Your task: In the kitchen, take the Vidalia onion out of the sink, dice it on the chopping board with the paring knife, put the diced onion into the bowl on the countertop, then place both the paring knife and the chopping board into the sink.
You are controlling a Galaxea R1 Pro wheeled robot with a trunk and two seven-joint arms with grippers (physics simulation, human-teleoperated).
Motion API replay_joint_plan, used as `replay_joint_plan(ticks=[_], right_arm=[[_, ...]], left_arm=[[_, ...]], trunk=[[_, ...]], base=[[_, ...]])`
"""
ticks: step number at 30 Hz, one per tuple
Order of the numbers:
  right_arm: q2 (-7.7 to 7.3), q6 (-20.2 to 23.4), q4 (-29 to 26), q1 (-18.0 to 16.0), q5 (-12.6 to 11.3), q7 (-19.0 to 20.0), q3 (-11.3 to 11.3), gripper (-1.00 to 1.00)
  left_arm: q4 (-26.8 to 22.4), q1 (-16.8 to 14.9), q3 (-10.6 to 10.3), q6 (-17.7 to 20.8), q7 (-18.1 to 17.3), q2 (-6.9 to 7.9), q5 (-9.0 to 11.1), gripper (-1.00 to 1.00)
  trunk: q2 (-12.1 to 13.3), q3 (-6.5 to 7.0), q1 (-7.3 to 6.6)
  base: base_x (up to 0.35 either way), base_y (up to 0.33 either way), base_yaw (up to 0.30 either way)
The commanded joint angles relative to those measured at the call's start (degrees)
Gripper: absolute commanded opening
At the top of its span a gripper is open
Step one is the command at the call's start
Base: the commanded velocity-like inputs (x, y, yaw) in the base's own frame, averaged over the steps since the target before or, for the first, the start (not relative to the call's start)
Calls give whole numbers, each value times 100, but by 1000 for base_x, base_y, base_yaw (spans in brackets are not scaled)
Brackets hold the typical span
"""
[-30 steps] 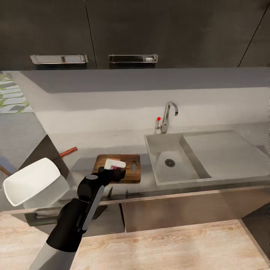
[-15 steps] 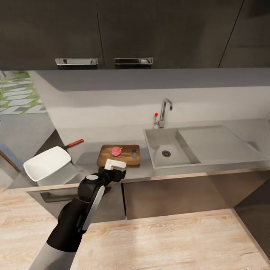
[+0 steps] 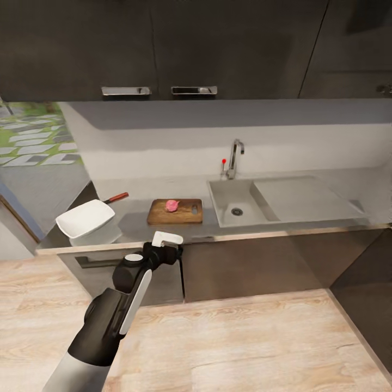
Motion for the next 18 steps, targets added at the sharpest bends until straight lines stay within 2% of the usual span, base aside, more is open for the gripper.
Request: replay_joint_plan(ticks=[1, 5, 14, 15, 18], right_arm=[[4, -15, 2, -4, 60, -28, -29, 100], [0, -14, 2, -2, 60, -28, -29, 100], [-5, -13, 2, -1, 60, -36, -29, 100], [-4, -13, 2, -2, 60, -37, -29, 100], [-5, -13, 2, -3, 60, -37, -31, 100]], left_arm=[[-4, -4, -10, 26, 48, 3, 35, 100], [-7, 35, -12, 20, 44, 5, 41, 100], [-14, 542, -16, -23, 20, 43, 51, 100], [-18, 710, -14, -40, 3, 79, 49, 100], [-24, 911, -14, -258, -1, 139, 47, 100]], trunk=[[-12, -11, 0], [-12, -10, 0], [-12, -10, 0], [-12, -10, 0], [-12, -10, 0]], base=[[-210, 0, 0], [-100, 0, 0], [-9, 0, 0], [0, 0, 0], [0, 0, 0]])
